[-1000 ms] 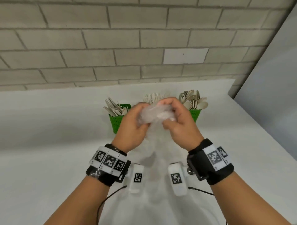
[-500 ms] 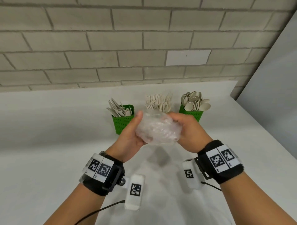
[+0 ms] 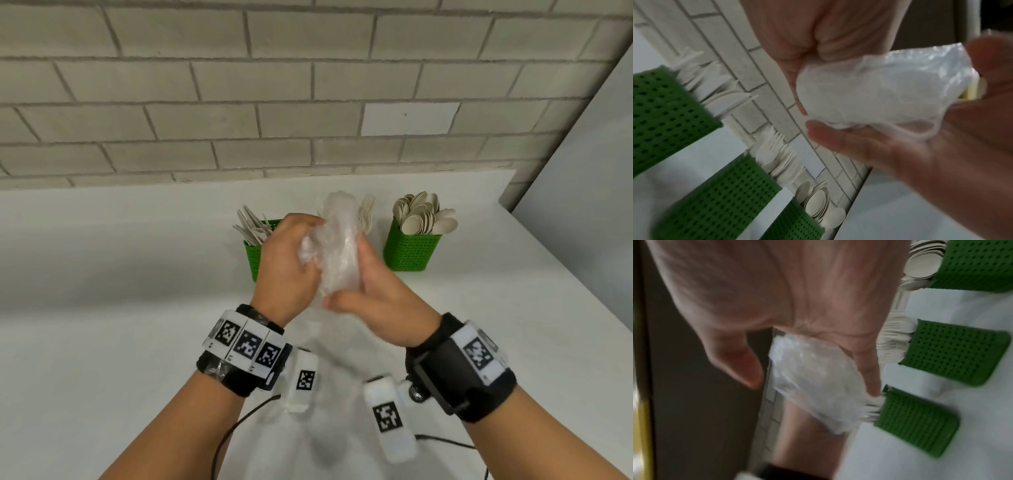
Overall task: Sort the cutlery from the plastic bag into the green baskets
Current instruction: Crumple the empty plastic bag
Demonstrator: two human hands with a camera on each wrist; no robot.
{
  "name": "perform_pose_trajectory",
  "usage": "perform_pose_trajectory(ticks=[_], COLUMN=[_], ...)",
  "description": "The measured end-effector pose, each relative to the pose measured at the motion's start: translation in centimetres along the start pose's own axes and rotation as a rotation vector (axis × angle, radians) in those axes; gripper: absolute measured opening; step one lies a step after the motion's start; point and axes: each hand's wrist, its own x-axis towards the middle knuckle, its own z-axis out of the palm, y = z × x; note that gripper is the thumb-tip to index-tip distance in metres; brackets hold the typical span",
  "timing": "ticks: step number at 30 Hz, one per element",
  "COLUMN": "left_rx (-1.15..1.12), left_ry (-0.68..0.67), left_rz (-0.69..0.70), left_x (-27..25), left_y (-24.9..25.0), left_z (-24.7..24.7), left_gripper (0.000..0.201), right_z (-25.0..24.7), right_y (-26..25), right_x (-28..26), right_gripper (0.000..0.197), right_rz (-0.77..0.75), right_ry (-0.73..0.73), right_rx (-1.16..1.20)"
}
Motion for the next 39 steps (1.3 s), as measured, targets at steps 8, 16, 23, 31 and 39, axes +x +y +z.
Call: perform_pose_trajectory(ticks=[8,16,23,31,39], left_rx=[-0.565,-0.815,-1.475,-1.541,-1.342], left_ry=[-0.253,-0.127,-0.399,-0.285,-0.272], left_rz=[-0.243,-0.808,-0.881,-0.878,-0.897], left_x=[-1.3,0.2,-0.7,-1.8,-5.2], left_y=[3.0,2.5,4.0,4.3,8.3], left_z=[0.4,-0.1,-1.2,1.7,8.7], left_gripper=[0.033,0.017,0.037,0.048,0.049], right_z=[-0.9,0.9,1.2,1.2,-2.7], right_y=[0.7,1.8,2.5,1.2,0.6], right_x=[1.6,0.2,1.3,0.8,-5.9], right_gripper=[0.043,0.056,0.091,0.023,0.032], right_rz=[-0.126,-0.463,-0.576,-0.54,-0.278], right_ry=[0.331,0.354,0.187,0.359,0.516], right_rx=[-0.748,-1.085,-1.071,-0.938,-0.828])
